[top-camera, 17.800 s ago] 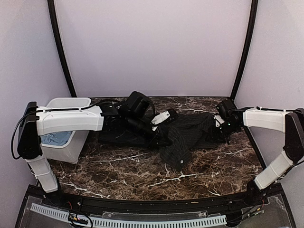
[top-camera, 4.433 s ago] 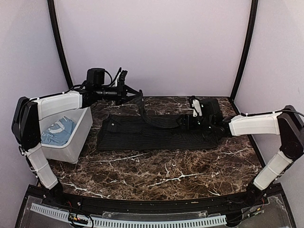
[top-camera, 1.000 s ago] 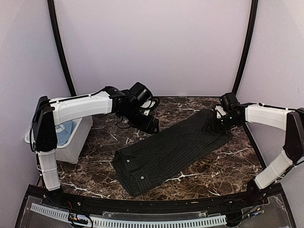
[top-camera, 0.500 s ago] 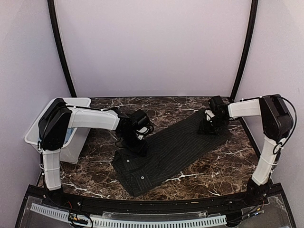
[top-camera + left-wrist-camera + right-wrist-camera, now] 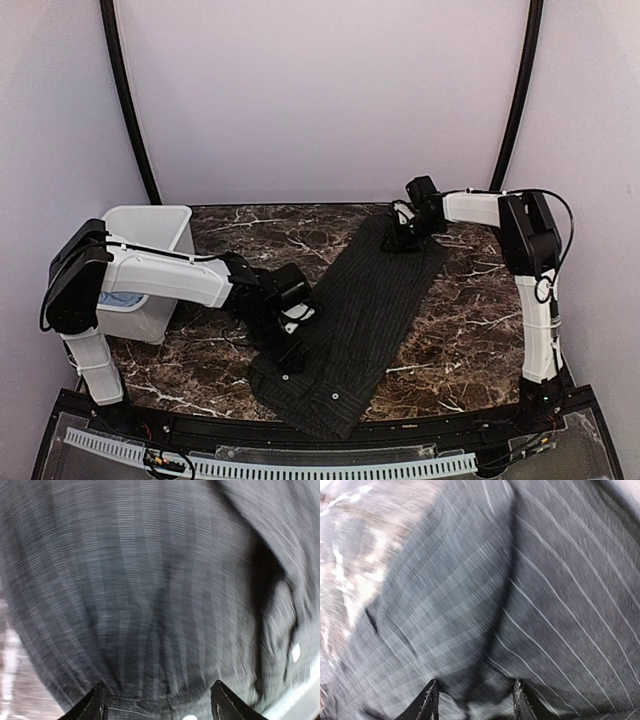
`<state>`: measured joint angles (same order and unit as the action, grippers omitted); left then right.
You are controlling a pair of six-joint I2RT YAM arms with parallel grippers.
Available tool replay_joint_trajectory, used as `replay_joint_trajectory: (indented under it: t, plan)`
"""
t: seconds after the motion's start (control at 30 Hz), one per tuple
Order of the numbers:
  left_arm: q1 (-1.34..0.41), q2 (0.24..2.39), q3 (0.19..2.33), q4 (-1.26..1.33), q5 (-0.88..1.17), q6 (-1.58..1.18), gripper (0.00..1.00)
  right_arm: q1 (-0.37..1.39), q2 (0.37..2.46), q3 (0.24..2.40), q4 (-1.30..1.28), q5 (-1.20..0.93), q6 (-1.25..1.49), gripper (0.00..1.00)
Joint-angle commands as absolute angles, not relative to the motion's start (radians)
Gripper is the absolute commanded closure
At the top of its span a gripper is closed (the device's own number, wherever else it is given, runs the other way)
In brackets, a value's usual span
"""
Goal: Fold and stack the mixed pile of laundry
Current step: Rotate the rectangle-folded shirt at the center of the board.
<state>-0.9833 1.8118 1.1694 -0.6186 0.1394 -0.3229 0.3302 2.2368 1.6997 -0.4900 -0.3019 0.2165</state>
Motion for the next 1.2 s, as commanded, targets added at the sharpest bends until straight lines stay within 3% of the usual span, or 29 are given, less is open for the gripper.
replay_joint_trajectory:
  t: [0.0, 0.2, 0.33, 0.63, 0.97, 1.17]
  plan:
    - [-1.004, 1.768, 1.216, -0.565, 0.237, -0.35, 0.29, 0.4, 2.263, 1.894, -0.526, -0.415, 0.142, 0.52]
    - [-0.97, 1.697, 1.306, -0.485, 0.135, -0.357, 0.13, 0.396, 2.051, 1.789, -0.463, -0.382, 0.154, 0.47]
    - [-0.851, 1.701, 1.329, -0.386, 0.198, -0.385, 0.09, 0.335, 1.946, 1.664, -0.453, -0.292, 0.191, 0.47]
    - [-0.778, 1.899, 1.485, -0.402, 0.158, -0.289, 0.17, 0.258, 1.948, 1.453, -0.414, -0.23, 0.273, 0.51]
    - [-0.805, 1.918, 1.334, -0.415, 0.172, -0.315, 0.32, 0.271, 2.174, 1.597, -0.452, -0.229, 0.244, 0.58]
    - [-0.9, 1.893, 1.229, -0.434, 0.193, -0.345, 0.34, 0.329, 2.278, 1.75, -0.485, -0.272, 0.223, 0.59]
